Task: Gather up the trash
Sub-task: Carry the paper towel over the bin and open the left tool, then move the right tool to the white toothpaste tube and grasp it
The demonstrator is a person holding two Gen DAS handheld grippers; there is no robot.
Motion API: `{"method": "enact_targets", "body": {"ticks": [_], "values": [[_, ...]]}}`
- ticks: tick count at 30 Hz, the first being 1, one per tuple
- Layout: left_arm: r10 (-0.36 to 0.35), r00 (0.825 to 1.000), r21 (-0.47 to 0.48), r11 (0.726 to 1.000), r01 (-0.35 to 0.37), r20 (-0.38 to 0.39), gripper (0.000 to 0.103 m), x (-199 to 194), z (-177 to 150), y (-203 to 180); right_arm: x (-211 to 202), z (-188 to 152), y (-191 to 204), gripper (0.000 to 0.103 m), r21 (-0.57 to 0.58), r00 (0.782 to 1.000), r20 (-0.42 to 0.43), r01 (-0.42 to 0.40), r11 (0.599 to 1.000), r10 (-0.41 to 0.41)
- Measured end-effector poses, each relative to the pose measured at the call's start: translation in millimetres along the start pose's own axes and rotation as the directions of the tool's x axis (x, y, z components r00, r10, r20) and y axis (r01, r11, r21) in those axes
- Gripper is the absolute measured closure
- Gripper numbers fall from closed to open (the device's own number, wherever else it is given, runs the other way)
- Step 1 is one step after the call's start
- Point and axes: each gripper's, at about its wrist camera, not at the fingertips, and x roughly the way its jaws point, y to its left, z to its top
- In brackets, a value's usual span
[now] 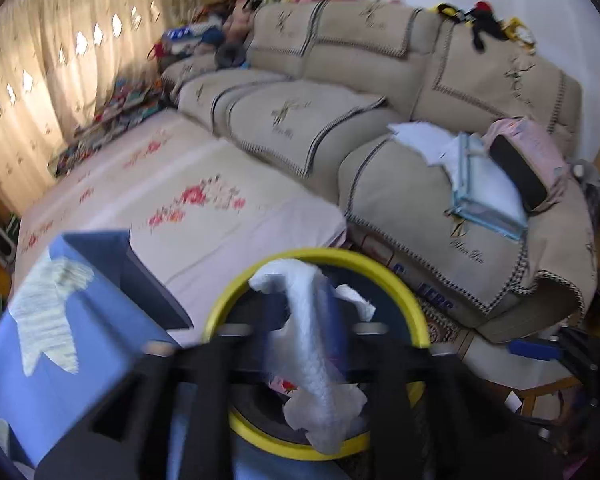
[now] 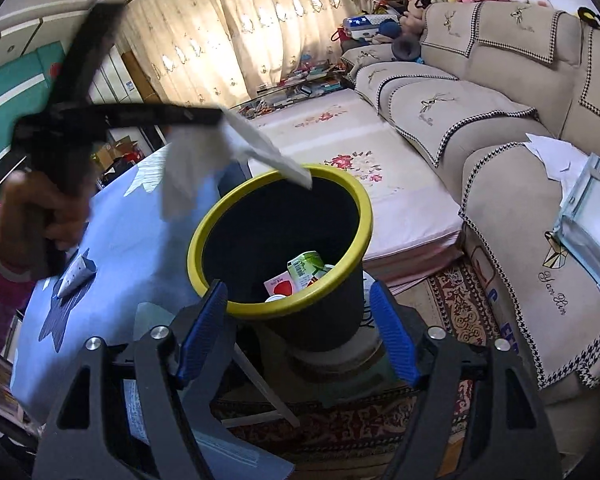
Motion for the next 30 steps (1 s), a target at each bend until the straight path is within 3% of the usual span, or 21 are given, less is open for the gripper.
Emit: {"method": "enact_targets", "body": {"ticks": [1, 6, 10, 15, 18, 21, 24, 27, 30], "values": [[0.007, 1.000, -0.008, 1.000, -0.007, -0.006, 0.033, 7, -7, 4, -1, -1, 2, 0.033, 0.001, 1.000, 0.002, -0.003, 1.000, 0.003], [-0.012, 1.000, -0.065, 0.998, 0.012, -0.002, 0.032, 7, -24, 17, -2, 0, 6, 0.032, -0.002, 1.000, 0.007, -0.012, 1.000, 0.012], [0.010, 0.991, -0.138, 0.990, 0.009, 0.136, 0.032, -64, -37, 48, 1, -2, 8, 0.031, -0.002, 1.000, -0.003, -0.009, 1.000, 0.009], [0.126, 0.957, -0.235, 0.970, -0.063, 0.262, 0.024, -159, -75, 86, 10, -4, 32, 0.031, -0.046, 0.999, -0.034, -0.038, 0.998, 0.036], [0.224, 0.929, -0.313, 0.941, -0.127, 0.295, 0.022, -214, -114, 114, 21, -3, 68, 0.031, -0.111, 0.993, -0.066, -0.106, 0.988, 0.099], [0.348, 0.893, -0.416, 0.884, -0.212, 0.286, 0.021, -267, -167, 147, 35, -3, 121, 0.031, -0.178, 0.978, -0.104, -0.198, 0.964, 0.182], [0.424, 0.865, -0.486, 0.835, -0.258, 0.270, 0.021, -301, -212, 168, 54, -11, 180, 0.030, -0.238, 0.956, -0.157, -0.281, 0.930, 0.249], [0.488, 0.836, -0.533, 0.790, -0.302, 0.249, 0.021, -330, -256, 186, 77, -20, 230, 0.030, -0.311, 0.959, -0.189, -0.262, 0.914, 0.211], [0.496, 0.834, -0.561, 0.772, -0.298, 0.239, 0.021, -348, -288, 201, 100, -23, 261, 0.030, -0.363, 0.970, -0.206, -0.197, 0.911, 0.128]]}}
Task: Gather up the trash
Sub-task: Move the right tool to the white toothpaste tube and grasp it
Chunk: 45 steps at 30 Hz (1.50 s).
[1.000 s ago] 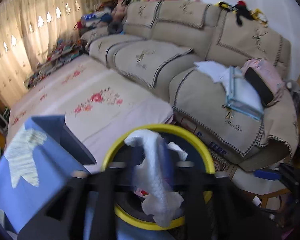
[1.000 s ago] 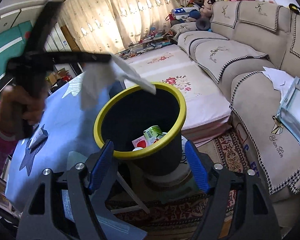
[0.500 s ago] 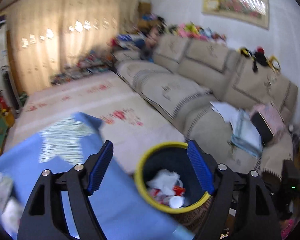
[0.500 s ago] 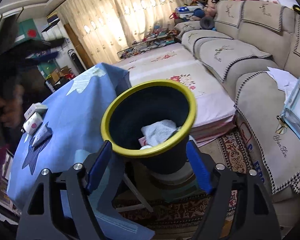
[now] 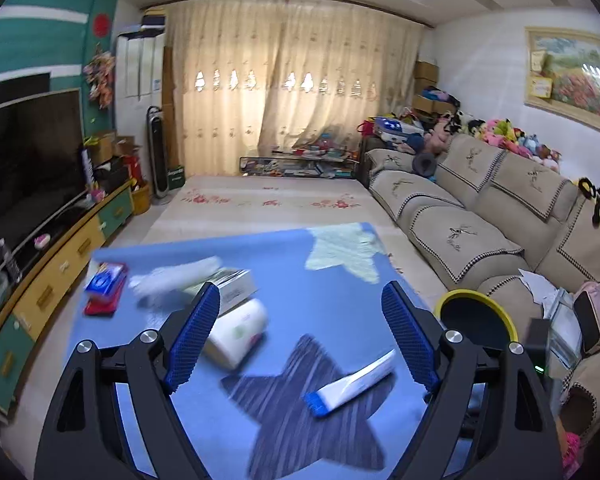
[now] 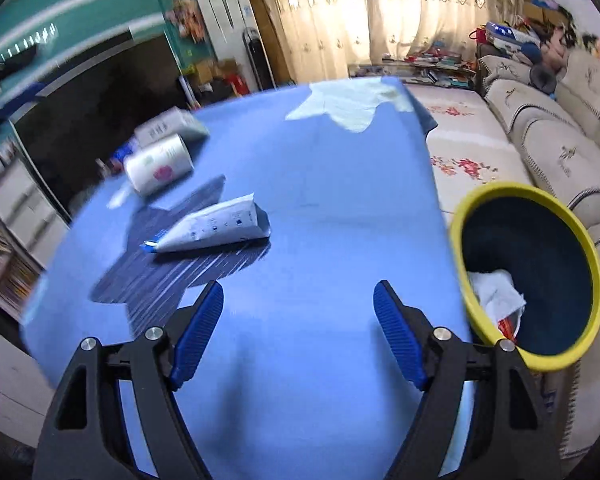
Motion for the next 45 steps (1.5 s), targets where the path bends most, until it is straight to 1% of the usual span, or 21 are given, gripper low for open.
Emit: {"method": "enact_targets", "body": {"ticks": [4, 7, 9, 13, 15, 17, 18, 20, 22, 23, 26, 27, 29, 31, 32, 33, 34, 37, 38, 39, 45], "values": [[-0.001, 1.000, -0.031, 1.000, 0.000, -0.008, 0.021, -7, -12, 38, 26, 11, 18, 0.030, -0.033, 0.997, -0.044, 0.062, 0.997, -0.064], [-0.014, 1.000, -0.059, 0.998, 0.013, -0.014, 0.021, -7, -19, 57, 46, 23, 24, 0.030, -0.062, 0.989, -0.066, 0.128, 0.990, -0.132], [-0.018, 1.000, -0.080, 0.997, 0.017, -0.014, 0.021, -8, -24, 72, 56, 30, 25, 0.030, -0.070, 0.985, -0.076, 0.150, 0.986, -0.155], [-0.015, 1.000, -0.115, 0.993, 0.013, -0.018, 0.021, -4, -30, 86, 78, 52, 30, 0.030, -0.098, 0.976, -0.072, 0.201, 0.975, -0.208], [-0.015, 1.000, -0.128, 0.992, 0.012, -0.020, 0.021, -3, -32, 94, 87, 68, 37, 0.030, -0.120, 0.974, -0.050, 0.213, 0.970, -0.221], [-0.015, 1.000, -0.144, 0.990, 0.012, -0.020, 0.021, -2, -35, 102, 89, 81, 42, 0.030, -0.109, 0.978, -0.035, 0.202, 0.973, -0.207], [-0.015, 1.000, -0.148, 0.989, 0.012, -0.019, 0.021, -2, -35, 104, 85, 89, 43, 0.030, -0.078, 0.977, -0.021, 0.209, 0.975, -0.211], [-0.014, 1.000, -0.151, 0.988, 0.012, -0.016, 0.021, -4, -37, 108, 77, 93, 40, 0.030, -0.031, 0.977, -0.003, 0.212, 0.977, -0.212], [-0.005, 1.000, -0.143, 0.990, 0.003, -0.011, 0.021, -5, -39, 110, 68, 90, 44, 0.030, 0.027, 0.987, 0.012, 0.159, 0.987, -0.159], [-0.001, 1.000, -0.140, 0.990, -0.001, -0.009, 0.021, -6, -40, 111, 65, 84, 50, 0.030, 0.044, 0.994, 0.021, 0.111, 0.993, -0.112], [-0.011, 1.000, -0.144, 0.990, 0.008, -0.017, 0.021, -2, -41, 113, 70, 71, 66, 0.030, 0.058, 0.999, -0.001, 0.043, 0.997, -0.043], [-0.016, 1.000, -0.148, 0.989, 0.012, -0.021, 0.021, 0, -42, 113, 76, 67, 74, 0.030, 0.053, 0.999, -0.015, 0.035, 0.998, -0.034], [-0.023, 0.999, -0.150, 0.989, 0.019, -0.025, 0.021, 1, -43, 112, 88, 61, 85, 0.030, 0.031, 0.998, -0.048, 0.042, 0.999, -0.041], [-0.030, 0.999, -0.146, 0.989, 0.025, -0.028, 0.021, 1, -46, 110, 94, 56, 93, 0.036, 0.016, 0.996, -0.076, 0.047, 0.999, -0.045], [-0.031, 0.999, -0.145, 0.989, 0.027, -0.030, 0.021, 2, -46, 109, 94, 54, 96, 0.039, 0.000, 0.996, -0.064, 0.065, 0.998, -0.065], [-0.033, 0.999, -0.142, 0.989, 0.028, -0.034, 0.021, 3, -48, 108, 94, 54, 98, 0.044, -0.013, 0.994, -0.066, 0.084, 0.996, -0.085], [-0.033, 0.999, -0.142, 0.990, 0.027, -0.038, 0.021, 3, -49, 107, 94, 53, 98, 0.047, -0.015, 0.994, -0.063, 0.085, 0.996, -0.086], [-0.036, 0.998, -0.143, 0.989, 0.028, -0.056, 0.021, 9, -50, 104, 90, 49, 93, 0.066, -0.015, 0.995, -0.055, 0.088, 0.996, -0.088], [-0.036, 0.998, -0.143, 0.989, 0.027, -0.060, 0.021, 10, -50, 103, 88, 48, 90, 0.069, -0.011, 0.995, -0.051, 0.082, 0.997, -0.082], [-0.035, 0.997, -0.143, 0.989, 0.026, -0.064, 0.021, 12, -50, 102, 87, 47, 88, 0.072, -0.008, 0.996, -0.048, 0.079, 0.997, -0.079], [-0.040, 0.996, -0.136, 0.990, 0.029, -0.082, 0.021, 24, -51, 88, 74, 40, 68, 0.077, 0.022, 0.998, -0.037, 0.052, 0.998, -0.052]]}}
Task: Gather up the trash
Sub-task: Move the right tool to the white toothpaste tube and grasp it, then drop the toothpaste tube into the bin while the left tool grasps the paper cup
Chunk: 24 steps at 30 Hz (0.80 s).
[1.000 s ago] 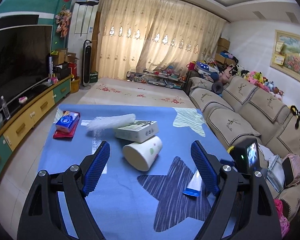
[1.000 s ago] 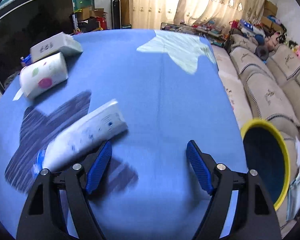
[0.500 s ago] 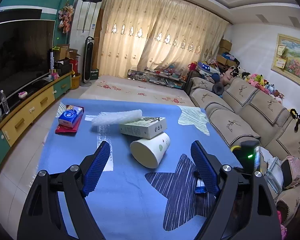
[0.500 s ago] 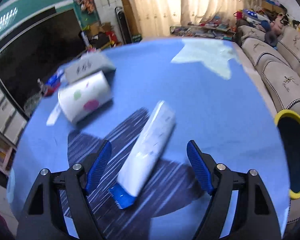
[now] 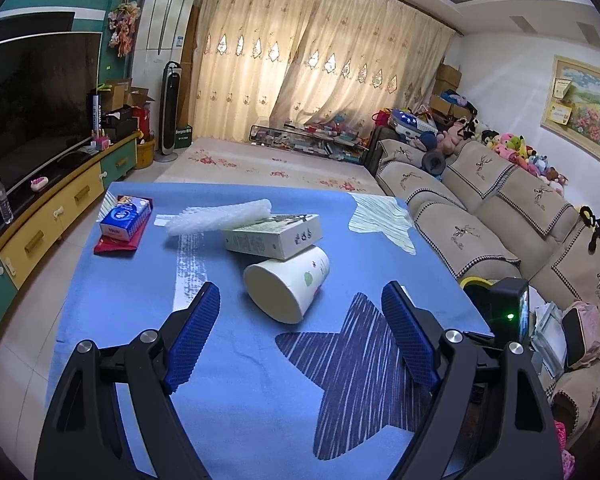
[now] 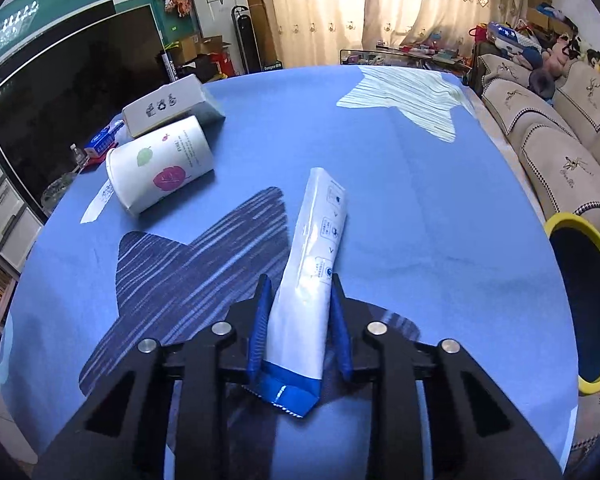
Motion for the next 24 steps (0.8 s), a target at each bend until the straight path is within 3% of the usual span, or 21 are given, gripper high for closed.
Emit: {"method": "enact_targets", "body": {"ticks": [8, 13, 20, 24], "values": [[-0.002, 0.999, 0.014, 1.000, 0.002, -0.051, 0.021, 26, -5, -21, -32, -3, -52, 0.078, 0.077, 0.998, 0.061, 0.007, 0.997, -0.012], [0.004, 0.997, 0.013, 1.000, -0.003, -0.079, 0.021, 47, -9, -31, -57, -4, -113, 0.078, 0.158, 0.989, 0.103, 0.091, 0.983, -0.108], [0.041, 0.992, 0.003, 0.999, -0.041, -0.121, 0.021, 72, -15, -31, -67, -13, -226, 0.078, 0.319, 0.943, 0.068, 0.288, 0.903, -0.325], [0.066, 0.988, -0.005, 0.998, -0.067, -0.139, 0.021, 82, -17, -28, -55, -22, -264, 0.069, 0.365, 0.924, 0.011, 0.351, 0.862, -0.381]]}}
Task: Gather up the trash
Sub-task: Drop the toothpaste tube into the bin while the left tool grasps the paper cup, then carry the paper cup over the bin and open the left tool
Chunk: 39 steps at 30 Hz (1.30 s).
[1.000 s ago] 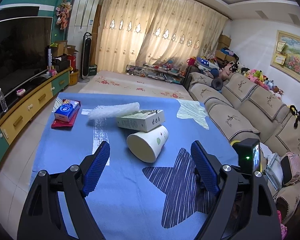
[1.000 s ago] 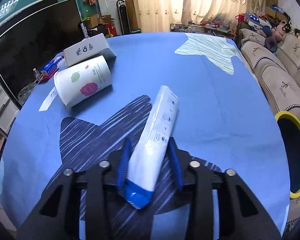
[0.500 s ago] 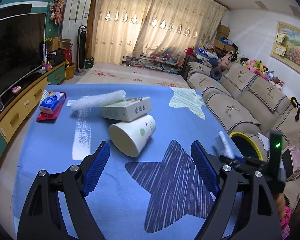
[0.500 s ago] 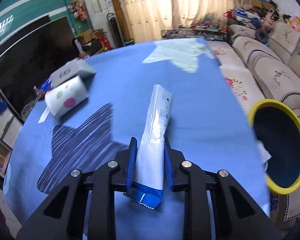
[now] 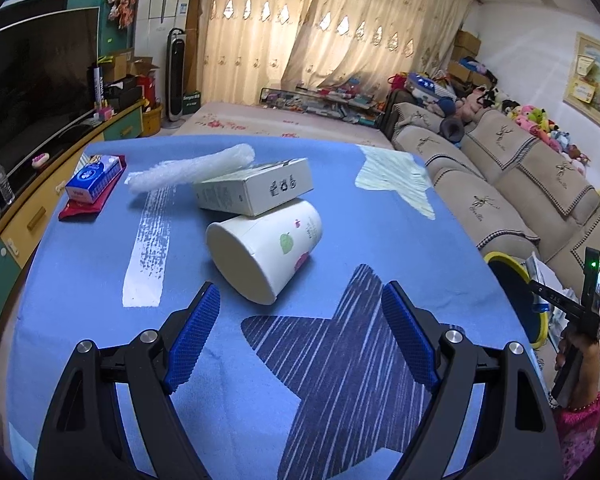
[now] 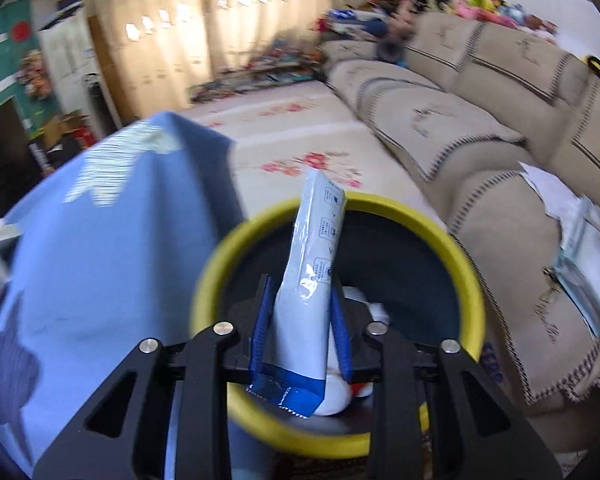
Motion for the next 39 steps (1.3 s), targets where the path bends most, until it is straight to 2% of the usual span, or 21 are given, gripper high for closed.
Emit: {"method": "enact_targets", "body": {"ticks": [3, 9, 17, 20, 24, 29, 31, 34, 39], "values": [[0.015, 1.000, 0.008, 1.000, -0.014, -0.007, 0.021, 6, 1, -1, 8, -2, -11, 0.059, 0.022, 1.000, -0.008, 0.013, 1.000, -0.013], [0.030, 0.999, 0.018, 0.999, -0.030, -0.022, 0.021, 15, 1, -1, 7, -8, -10, 0.057, 0.013, 1.000, -0.005, 0.000, 1.000, 0.000], [0.009, 0.997, -0.011, 1.000, -0.010, -0.072, 0.022, 41, 7, 10, 10, -7, 2, 0.056, -0.012, 1.000, -0.014, -0.028, 1.000, 0.028], [-0.028, 0.995, -0.026, 0.999, 0.026, -0.098, 0.035, 55, 11, 12, 10, -7, 8, 0.056, -0.020, 0.999, -0.015, -0.032, 0.999, 0.032], [-0.066, 0.989, -0.053, 0.997, 0.059, -0.132, 0.047, 77, 14, 14, 11, -8, 13, 0.056, -0.031, 0.999, -0.020, -0.041, 0.999, 0.041], [-0.096, 0.984, -0.082, 0.993, 0.085, -0.147, 0.081, 91, 16, 15, 11, -9, 16, 0.056, -0.041, 0.998, -0.023, -0.052, 0.998, 0.051], [-0.100, 0.984, -0.068, 0.994, 0.091, -0.148, 0.090, 92, 14, 11, 10, -9, 15, 0.056, -0.042, 0.998, -0.022, -0.056, 0.998, 0.056], [-0.098, 0.986, -0.027, 0.995, 0.095, -0.136, 0.096, 87, 11, 0, 7, -9, 14, 0.056, -0.038, 0.998, -0.017, -0.067, 0.997, 0.066], [-0.117, 0.985, 0.041, 0.991, 0.123, -0.127, 0.098, 71, 5, -26, -7, -12, 9, 0.056, -0.032, 0.996, 0.007, -0.083, 0.996, 0.083]]}}
